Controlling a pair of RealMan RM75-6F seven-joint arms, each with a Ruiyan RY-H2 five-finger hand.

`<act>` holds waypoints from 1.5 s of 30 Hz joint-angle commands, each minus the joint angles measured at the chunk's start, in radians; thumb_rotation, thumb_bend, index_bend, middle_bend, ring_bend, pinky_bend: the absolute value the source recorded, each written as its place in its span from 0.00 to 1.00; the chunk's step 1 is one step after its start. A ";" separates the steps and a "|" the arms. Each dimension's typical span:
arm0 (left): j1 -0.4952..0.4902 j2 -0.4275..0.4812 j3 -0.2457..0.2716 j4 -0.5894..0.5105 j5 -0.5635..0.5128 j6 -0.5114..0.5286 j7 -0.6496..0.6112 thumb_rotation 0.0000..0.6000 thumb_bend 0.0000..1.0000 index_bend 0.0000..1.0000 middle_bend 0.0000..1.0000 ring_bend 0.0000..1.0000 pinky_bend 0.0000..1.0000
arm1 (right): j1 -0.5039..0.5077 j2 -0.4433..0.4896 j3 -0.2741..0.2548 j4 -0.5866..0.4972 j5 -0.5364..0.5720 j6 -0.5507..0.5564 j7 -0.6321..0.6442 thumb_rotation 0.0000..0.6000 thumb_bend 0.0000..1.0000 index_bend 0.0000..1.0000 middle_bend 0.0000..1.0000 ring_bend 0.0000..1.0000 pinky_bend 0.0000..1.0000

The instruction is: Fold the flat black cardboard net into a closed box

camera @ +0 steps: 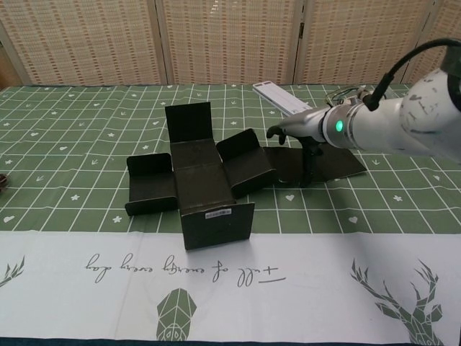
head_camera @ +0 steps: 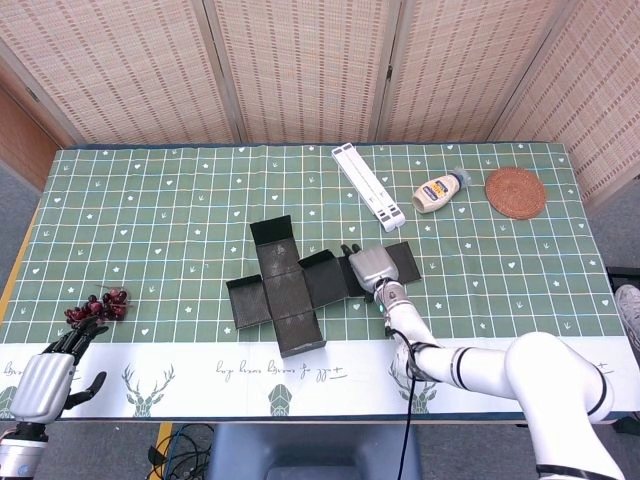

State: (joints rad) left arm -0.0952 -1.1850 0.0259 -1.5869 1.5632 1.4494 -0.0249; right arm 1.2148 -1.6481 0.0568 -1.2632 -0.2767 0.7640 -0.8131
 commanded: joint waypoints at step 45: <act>0.002 -0.009 -0.002 0.023 -0.002 0.002 -0.019 1.00 0.31 0.20 0.14 0.22 0.36 | 0.024 -0.064 -0.010 0.067 0.041 0.021 -0.094 1.00 0.17 0.17 0.21 0.78 1.00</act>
State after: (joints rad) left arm -0.0932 -1.1935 0.0239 -1.5636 1.5617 1.4508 -0.0441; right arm 1.2420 -1.7125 0.0432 -1.1946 -0.2326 0.7814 -0.9122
